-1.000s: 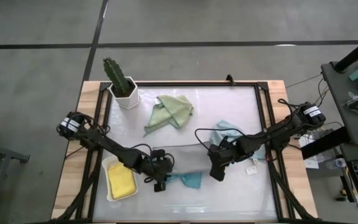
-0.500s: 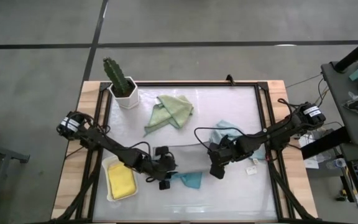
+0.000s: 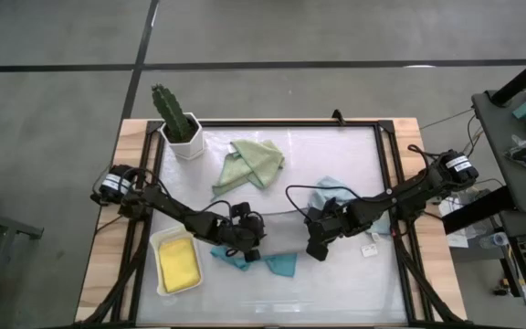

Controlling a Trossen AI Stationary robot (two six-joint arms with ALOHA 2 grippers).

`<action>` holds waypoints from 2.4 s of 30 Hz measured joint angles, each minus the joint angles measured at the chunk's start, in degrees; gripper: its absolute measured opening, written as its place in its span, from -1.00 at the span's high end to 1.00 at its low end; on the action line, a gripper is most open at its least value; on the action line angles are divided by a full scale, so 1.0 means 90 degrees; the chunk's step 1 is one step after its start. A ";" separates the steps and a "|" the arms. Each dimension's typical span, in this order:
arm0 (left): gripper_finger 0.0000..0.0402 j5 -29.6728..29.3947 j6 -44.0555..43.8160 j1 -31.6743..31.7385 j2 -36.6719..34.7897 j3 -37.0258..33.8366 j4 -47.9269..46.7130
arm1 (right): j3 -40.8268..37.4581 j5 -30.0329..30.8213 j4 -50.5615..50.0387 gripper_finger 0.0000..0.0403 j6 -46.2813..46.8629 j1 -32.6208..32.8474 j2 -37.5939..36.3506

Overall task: Fold microfiber towels
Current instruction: Fold the gray microfiber towel

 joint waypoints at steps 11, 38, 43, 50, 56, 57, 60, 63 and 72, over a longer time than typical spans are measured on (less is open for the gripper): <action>0.44 -0.0058 -0.1437 -0.0020 -0.0124 0.0017 -0.2499 | -0.0230 0.0170 0.0552 -0.29 0.0392 -0.0309 0.0000; 0.44 0.0159 -0.0657 0.0057 -0.0087 0.0053 -0.1778 | -0.1034 0.0100 0.2224 -0.29 -0.0003 -0.1274 0.0010; 0.44 0.0170 -0.0979 0.0053 -0.0124 0.0005 -0.2301 | -0.1033 -0.0367 0.2300 -0.29 0.0283 -0.1057 0.0010; 0.44 0.0225 -0.1152 0.0046 -0.0131 0.0007 -0.2874 | -0.1032 -0.0466 0.2532 -0.29 0.0580 -0.0776 0.0010; 0.44 0.0314 -0.1129 0.0055 -0.0168 0.0258 -0.3071 | -0.1032 -0.0226 0.2665 -0.27 0.0324 -0.1006 0.0012; 0.44 0.0347 -0.1089 0.0056 -0.0181 0.0313 -0.3087 | -0.1033 -0.0216 0.2673 -0.27 0.0264 -0.1060 0.0012; 0.44 0.0457 -0.0855 0.0051 -0.0269 0.0427 -0.3015 | -0.1032 -0.0192 0.2675 -0.26 0.0118 -0.1193 0.0012; 0.44 0.0380 -0.0608 0.0055 -0.0282 0.0484 -0.2452 | -0.1032 -0.0075 0.2692 -0.27 -0.0012 -0.1271 0.0056; 0.44 0.0182 0.0336 0.0151 0.0106 0.0467 -0.0328 | -0.1032 0.0000 0.3113 -0.27 -0.0307 -0.1304 0.0797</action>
